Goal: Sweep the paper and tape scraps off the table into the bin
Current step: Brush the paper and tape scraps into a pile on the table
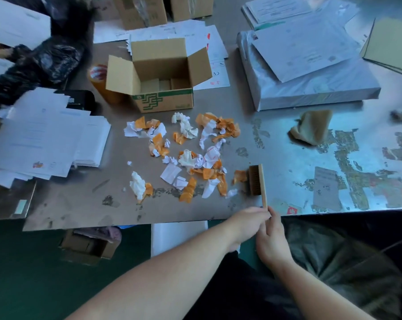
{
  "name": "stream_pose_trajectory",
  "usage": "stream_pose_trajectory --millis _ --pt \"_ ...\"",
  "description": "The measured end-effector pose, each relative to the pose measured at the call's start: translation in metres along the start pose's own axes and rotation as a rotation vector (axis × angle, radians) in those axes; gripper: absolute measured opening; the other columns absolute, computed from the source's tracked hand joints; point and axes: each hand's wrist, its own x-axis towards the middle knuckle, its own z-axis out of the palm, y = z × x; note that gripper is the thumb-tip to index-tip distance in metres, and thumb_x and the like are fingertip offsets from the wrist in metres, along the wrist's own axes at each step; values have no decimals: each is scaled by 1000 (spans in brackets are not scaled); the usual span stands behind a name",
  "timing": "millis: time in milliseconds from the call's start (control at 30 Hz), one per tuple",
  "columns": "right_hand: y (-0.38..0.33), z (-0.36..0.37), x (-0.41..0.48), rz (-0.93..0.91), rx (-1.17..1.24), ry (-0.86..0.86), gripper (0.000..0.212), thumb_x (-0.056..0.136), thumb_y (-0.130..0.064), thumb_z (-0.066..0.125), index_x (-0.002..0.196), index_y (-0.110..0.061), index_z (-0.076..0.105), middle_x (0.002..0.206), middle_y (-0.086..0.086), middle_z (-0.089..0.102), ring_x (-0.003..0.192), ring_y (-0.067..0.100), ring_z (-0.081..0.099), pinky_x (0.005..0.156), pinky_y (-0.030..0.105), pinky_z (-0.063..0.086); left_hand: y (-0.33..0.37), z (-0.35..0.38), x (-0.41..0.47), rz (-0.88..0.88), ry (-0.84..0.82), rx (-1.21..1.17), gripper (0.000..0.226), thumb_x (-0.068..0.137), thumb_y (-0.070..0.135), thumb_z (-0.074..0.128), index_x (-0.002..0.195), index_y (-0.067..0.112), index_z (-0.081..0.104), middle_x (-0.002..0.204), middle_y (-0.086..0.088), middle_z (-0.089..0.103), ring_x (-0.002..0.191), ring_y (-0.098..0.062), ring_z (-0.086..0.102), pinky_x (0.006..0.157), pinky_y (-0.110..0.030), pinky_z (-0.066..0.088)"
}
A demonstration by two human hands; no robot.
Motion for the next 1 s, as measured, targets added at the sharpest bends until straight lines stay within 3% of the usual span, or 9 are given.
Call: stream_pose_trajectory --millis 100,167,300,400,467,600,700,800,1000 --pt "-8 0 4 5 60 -9 43 108 -34 34 151 -27 33 144 4 52 109 21 56 86 35 40 0 -6 0 -19 37 31 37 104 36 49 138 28 63 135 5 63 123 -13 55 98 -27 42" --pt "-12 3 8 -16 57 -38 43 108 -29 35 151 -27 33 140 2 54 100 17 56 83 33 39 -1 -8 0 -27 71 22 29 100 38 51 123 33 68 135 2 65 128 -19 56 104 -34 42" --pt "-20 12 15 -60 5 -98 41 106 -30 36 147 -30 34 139 4 56 106 21 59 86 34 42 -2 -16 -1 -33 127 -22 27 92 44 52 110 36 70 122 -5 72 123 -28 62 108 -46 48" --pt "-26 20 18 -68 10 -151 43 105 -32 36 148 -26 35 141 6 55 120 24 58 96 39 46 -1 -27 -6 -27 152 -50 33 94 43 53 120 32 71 115 0 73 120 -22 64 99 -40 49" --pt "-33 23 21 -79 16 -172 43 106 -39 32 141 -19 46 138 5 58 120 22 58 103 41 46 1 -34 -8 -18 172 -82 27 101 36 52 122 30 70 121 2 72 112 -14 64 89 -32 46" --pt "-45 19 23 -65 81 -157 38 106 -47 32 114 -18 55 111 2 67 92 8 63 74 32 50 12 -42 -9 2 180 -123 21 105 33 50 106 33 71 139 -2 62 112 -12 62 80 -25 48" --pt "-59 6 26 -74 161 -141 32 108 -43 32 110 -17 50 103 0 67 80 -2 65 64 18 48 24 -38 -2 42 207 -169 24 99 37 56 120 33 68 127 -1 69 112 -16 65 93 -31 53" --pt "-78 -12 39 -92 201 -123 20 110 -28 36 112 -11 47 100 0 62 73 -4 59 49 4 41 40 -31 7 77 230 -193 26 97 39 59 120 37 70 123 -1 72 109 -15 66 105 -41 51" --pt "-100 -37 97 -155 72 -92 13 106 -24 42 112 -15 48 103 -3 61 81 -4 54 59 21 38 85 -26 29 127 212 -150 43 104 43 53 145 35 59 142 5 61 130 -13 55 110 -32 44"
